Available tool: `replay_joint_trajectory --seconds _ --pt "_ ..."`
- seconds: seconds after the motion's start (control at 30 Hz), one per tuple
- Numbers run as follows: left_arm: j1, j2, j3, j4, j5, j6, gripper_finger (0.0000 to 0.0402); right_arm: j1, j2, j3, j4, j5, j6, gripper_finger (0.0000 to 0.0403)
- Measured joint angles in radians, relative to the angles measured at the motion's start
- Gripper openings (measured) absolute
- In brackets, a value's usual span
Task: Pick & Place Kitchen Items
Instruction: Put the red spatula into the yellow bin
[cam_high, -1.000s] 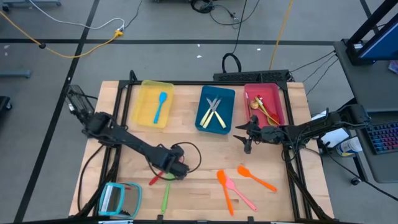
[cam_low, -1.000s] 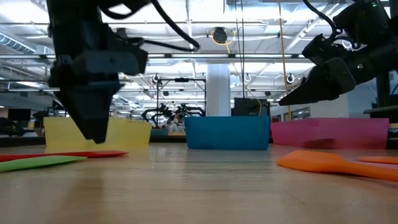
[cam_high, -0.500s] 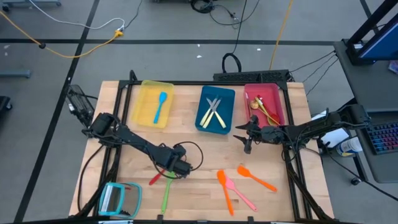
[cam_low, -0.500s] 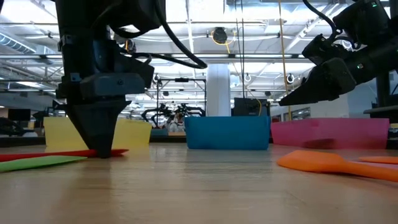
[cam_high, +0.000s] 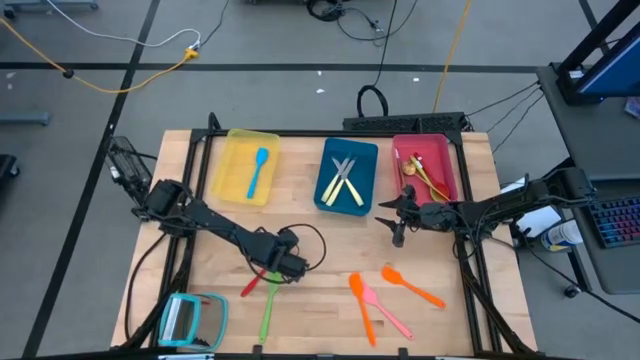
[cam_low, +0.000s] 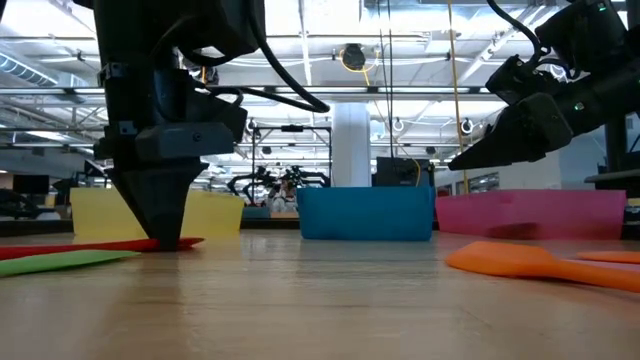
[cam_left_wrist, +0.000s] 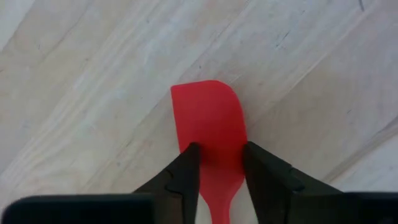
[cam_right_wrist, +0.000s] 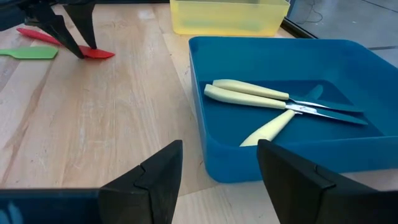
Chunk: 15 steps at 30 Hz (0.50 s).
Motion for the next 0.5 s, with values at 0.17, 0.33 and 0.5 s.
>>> replay_joint_trajectory --seconds 0.17,0.33,0.5 --pt "0.003 0.000 0.000 0.004 0.008 0.011 0.0083 0.000 0.000 0.000 0.000 0.000 0.000 0.0201" --pt "0.003 0.000 0.000 0.010 0.016 0.019 0.0061 0.000 0.000 0.000 0.000 0.000 0.000 0.0201" --pt "0.003 0.001 0.000 0.017 0.021 0.019 0.0009 0.000 0.000 0.000 0.000 0.000 0.000 0.0201"
